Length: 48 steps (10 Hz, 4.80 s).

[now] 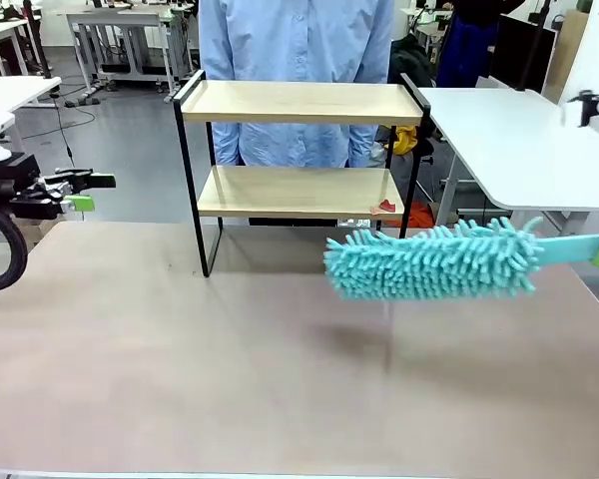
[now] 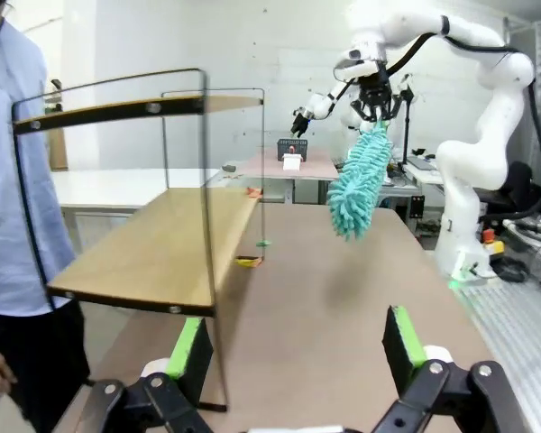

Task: Clean the shelf.
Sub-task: Hand the Duster back to the human.

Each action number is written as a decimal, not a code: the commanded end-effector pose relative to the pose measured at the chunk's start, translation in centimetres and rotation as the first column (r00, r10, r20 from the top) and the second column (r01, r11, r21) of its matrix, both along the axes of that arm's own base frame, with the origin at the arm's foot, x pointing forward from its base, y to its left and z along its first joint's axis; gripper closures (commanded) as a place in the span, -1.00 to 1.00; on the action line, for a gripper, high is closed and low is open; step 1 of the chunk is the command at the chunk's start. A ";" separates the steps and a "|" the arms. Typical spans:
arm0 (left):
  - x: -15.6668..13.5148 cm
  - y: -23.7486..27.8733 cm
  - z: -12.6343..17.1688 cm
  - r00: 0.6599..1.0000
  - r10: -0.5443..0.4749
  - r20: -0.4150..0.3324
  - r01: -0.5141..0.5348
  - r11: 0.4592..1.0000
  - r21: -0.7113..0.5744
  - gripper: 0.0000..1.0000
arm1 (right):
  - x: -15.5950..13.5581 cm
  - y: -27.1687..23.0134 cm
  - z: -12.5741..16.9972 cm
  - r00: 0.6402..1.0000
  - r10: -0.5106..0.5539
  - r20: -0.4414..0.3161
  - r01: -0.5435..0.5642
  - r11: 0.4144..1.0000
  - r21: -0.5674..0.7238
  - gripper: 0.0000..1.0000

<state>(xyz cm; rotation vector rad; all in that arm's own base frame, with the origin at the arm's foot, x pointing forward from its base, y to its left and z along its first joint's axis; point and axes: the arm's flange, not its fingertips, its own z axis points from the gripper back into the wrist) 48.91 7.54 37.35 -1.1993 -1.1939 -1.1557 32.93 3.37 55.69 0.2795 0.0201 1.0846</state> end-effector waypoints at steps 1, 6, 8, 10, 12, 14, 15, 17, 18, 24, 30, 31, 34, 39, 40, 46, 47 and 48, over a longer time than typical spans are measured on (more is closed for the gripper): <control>-3.6 -2.3 0.2 0.997 0.067 -0.026 -0.068 0.997 -0.045 -1.00 | 3.2 1.7 0.1 0.995 0.093 -0.043 -0.089 0.992 0.084 0.74; -3.7 -2.2 -0.5 0.999 0.034 -0.034 -0.036 0.999 -0.038 -1.00 | 2.6 1.7 -0.9 0.999 0.037 -0.034 -0.036 0.999 0.016 0.74; -3.7 -2.2 -0.5 0.999 0.034 -0.034 -0.036 0.999 -0.038 -1.00 | 5.8 -0.2 -3.3 0.974 0.189 0.124 -0.202 0.974 0.104 0.74; -3.7 -2.2 -0.5 0.999 0.034 -0.034 -0.036 0.999 -0.038 -1.00 | 8.4 -1.2 -5.2 0.917 0.330 0.223 -0.369 0.915 0.162 0.74; -3.7 -2.2 -0.5 0.999 0.034 -0.034 -0.036 0.999 -0.038 -1.00 | 9.0 -0.9 -6.6 0.875 0.398 0.276 -0.461 0.859 0.223 0.74; -3.7 -2.2 -0.5 0.999 0.034 -0.034 -0.036 0.999 -0.038 -1.00 | 9.3 -0.2 -6.8 0.838 0.429 0.336 -0.517 0.821 0.242 0.74; -3.7 -2.2 -0.5 0.999 0.034 -0.034 -0.036 0.999 -0.038 -1.00 | 9.4 0.1 -6.4 0.826 0.436 0.357 -0.534 0.808 0.248 0.74; -3.7 -2.2 -0.5 0.999 0.034 -0.034 -0.036 0.999 -0.038 -1.00 | 9.4 0.6 -5.3 0.812 0.442 0.380 -0.548 0.802 0.238 0.74; -3.7 -2.2 -0.5 0.999 0.034 -0.034 -0.036 0.999 -0.038 -1.00 | 9.6 0.7 -5.1 0.814 0.436 0.383 -0.543 0.806 0.237 0.74; -7.2 -9.0 0.4 0.998 0.052 0.028 -0.051 0.998 -0.031 -1.00 | 9.3 1.0 -5.6 0.827 0.436 0.355 -0.527 0.821 0.219 0.74; -11.5 -19.7 -0.4 0.999 0.026 0.035 -0.026 1.000 -0.013 -1.00 | 9.3 1.0 -5.6 0.827 0.436 0.355 -0.527 0.821 0.219 0.74; -11.8 -20.9 -0.6 0.999 0.021 0.029 -0.021 1.000 -0.006 -1.00 | 9.3 1.0 -5.6 0.827 0.436 0.355 -0.527 0.821 0.219 0.74; -11.4 -23.9 -1.6 1.000 0.025 -0.004 -0.025 1.000 0.005 -1.00 | 9.3 1.0 -5.6 0.827 0.436 0.355 -0.527 0.821 0.219 0.74; -10.2 -28.3 -2.1 1.000 -0.002 0.009 0.003 0.999 -0.039 -1.00 | 9.3 1.0 -5.6 0.827 0.436 0.355 -0.527 0.821 0.219 0.74; -10.2 -29.4 -2.0 1.000 -0.022 0.016 0.022 0.999 -0.042 -1.00 | 9.3 1.0 -5.6 0.827 0.436 0.355 -0.527 0.821 0.219 0.74; -10.0 -34.7 -2.1 0.997 -0.075 0.023 0.076 0.996 -0.045 -1.00 | 9.3 1.0 -5.6 0.827 0.436 0.355 -0.527 0.821 0.219 0.74; -10.1 -35.2 -2.3 0.996 -0.085 0.022 0.085 0.996 -0.033 -1.00 | 9.3 1.0 -5.6 0.827 0.436 0.355 -0.527 0.821 0.219 0.74; -10.2 -35.3 -2.5 0.996 -0.085 0.024 0.086 0.996 -0.031 -1.00 | 9.3 1.0 -5.6 0.827 0.436 0.355 -0.527 0.821 0.219 0.74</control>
